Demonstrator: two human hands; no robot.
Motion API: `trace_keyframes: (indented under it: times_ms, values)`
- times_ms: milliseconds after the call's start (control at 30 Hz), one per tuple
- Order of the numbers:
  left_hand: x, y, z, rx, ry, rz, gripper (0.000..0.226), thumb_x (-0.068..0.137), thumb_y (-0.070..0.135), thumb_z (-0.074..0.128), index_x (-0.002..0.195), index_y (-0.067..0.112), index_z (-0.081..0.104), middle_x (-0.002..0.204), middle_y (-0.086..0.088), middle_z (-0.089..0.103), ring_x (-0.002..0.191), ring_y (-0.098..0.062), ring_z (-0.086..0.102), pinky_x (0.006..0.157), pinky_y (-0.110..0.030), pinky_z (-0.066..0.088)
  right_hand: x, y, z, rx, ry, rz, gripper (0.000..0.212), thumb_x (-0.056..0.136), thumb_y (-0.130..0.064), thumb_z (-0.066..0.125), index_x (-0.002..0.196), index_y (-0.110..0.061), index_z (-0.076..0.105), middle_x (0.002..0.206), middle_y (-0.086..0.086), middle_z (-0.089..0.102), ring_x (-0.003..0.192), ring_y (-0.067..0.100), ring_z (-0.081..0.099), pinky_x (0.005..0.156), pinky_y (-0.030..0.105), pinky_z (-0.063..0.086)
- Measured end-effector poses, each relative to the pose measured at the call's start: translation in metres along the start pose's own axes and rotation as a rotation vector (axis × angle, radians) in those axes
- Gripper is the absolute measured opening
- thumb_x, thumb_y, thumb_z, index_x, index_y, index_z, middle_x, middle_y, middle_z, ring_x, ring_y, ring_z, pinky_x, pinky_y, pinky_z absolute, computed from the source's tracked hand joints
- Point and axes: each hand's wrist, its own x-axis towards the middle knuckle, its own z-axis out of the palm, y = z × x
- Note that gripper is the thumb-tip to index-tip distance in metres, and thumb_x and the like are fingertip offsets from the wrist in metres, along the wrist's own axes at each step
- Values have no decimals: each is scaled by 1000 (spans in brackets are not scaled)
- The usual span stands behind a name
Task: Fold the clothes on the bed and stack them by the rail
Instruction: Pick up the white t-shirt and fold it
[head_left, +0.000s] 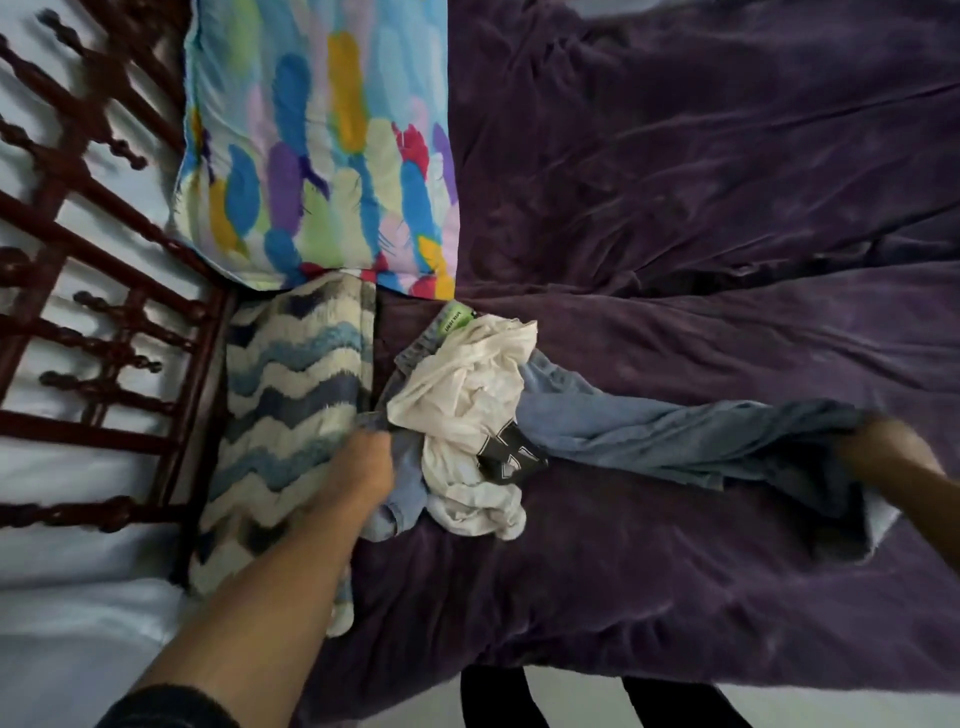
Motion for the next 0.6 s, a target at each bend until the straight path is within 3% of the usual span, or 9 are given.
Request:
trace_keyframes:
  times_ms: [67, 133, 200, 267, 333, 400, 500, 600]
  values:
    - [-16, 2, 16, -120, 9, -47, 20, 98, 19, 42, 101, 7, 58, 107, -15, 63, 94, -31, 61, 77, -39, 50, -16, -32, 13, -180, 9, -119, 50, 91, -27, 54, 136, -12, 39, 137, 22, 42, 126, 40, 40, 102, 53, 37]
    - [-30, 12, 19, -196, 30, -64, 21, 97, 22, 44, 108, 10, 58, 110, -14, 61, 97, -32, 60, 81, -43, 50, -41, -82, 32, -313, 93, -419, 58, 90, -28, 53, 142, -18, 29, 150, 15, 26, 138, 34, 21, 108, 50, 24]
    - [-34, 19, 17, -277, 60, -48, 22, 96, 21, 46, 112, 12, 57, 113, -14, 60, 101, -32, 58, 83, -42, 49, -72, -136, 55, -302, 82, -746, 66, 86, -34, 59, 144, -21, 29, 154, 9, 22, 140, 30, 22, 109, 46, 25]
    - [-33, 23, 14, -355, 69, -25, 22, 96, 18, 47, 112, 8, 58, 111, -15, 61, 100, -32, 57, 80, -41, 48, -108, -185, 90, -200, -118, -903, 73, 81, -45, 66, 142, -22, 33, 151, 4, 29, 134, 29, 35, 106, 45, 34]
    - [-30, 22, 15, -428, 69, -17, 24, 96, 15, 46, 115, 7, 58, 113, -15, 61, 100, -32, 58, 80, -41, 48, -145, -216, 127, -151, -277, -937, 64, 79, -47, 67, 132, -20, 43, 141, 1, 40, 127, 28, 42, 99, 45, 39]
    - [-30, 15, 17, -461, 55, 1, 29, 94, 12, 47, 122, 9, 57, 119, -15, 60, 105, -31, 57, 85, -41, 48, -164, -227, 148, -66, -306, -891, 34, 85, -34, 60, 114, -15, 58, 122, 4, 55, 114, 28, 53, 85, 38, 43]
    - [-32, 4, 18, -454, 12, -8, 35, 95, 13, 46, 129, 12, 53, 128, -13, 56, 113, -31, 55, 91, -41, 47, -160, -220, 134, 367, -373, -690, 21, 92, -23, 50, 97, -8, 63, 93, 10, 67, 89, 28, 61, 72, 35, 46]
    - [-30, 5, 8, -384, 19, 9, 35, 93, 15, 48, 128, 14, 53, 128, -12, 55, 112, -32, 56, 90, -41, 49, -138, -197, 72, 758, -171, -523, 19, 92, -16, 47, 81, -6, 58, 75, 4, 58, 74, 20, 51, 62, 36, 39]
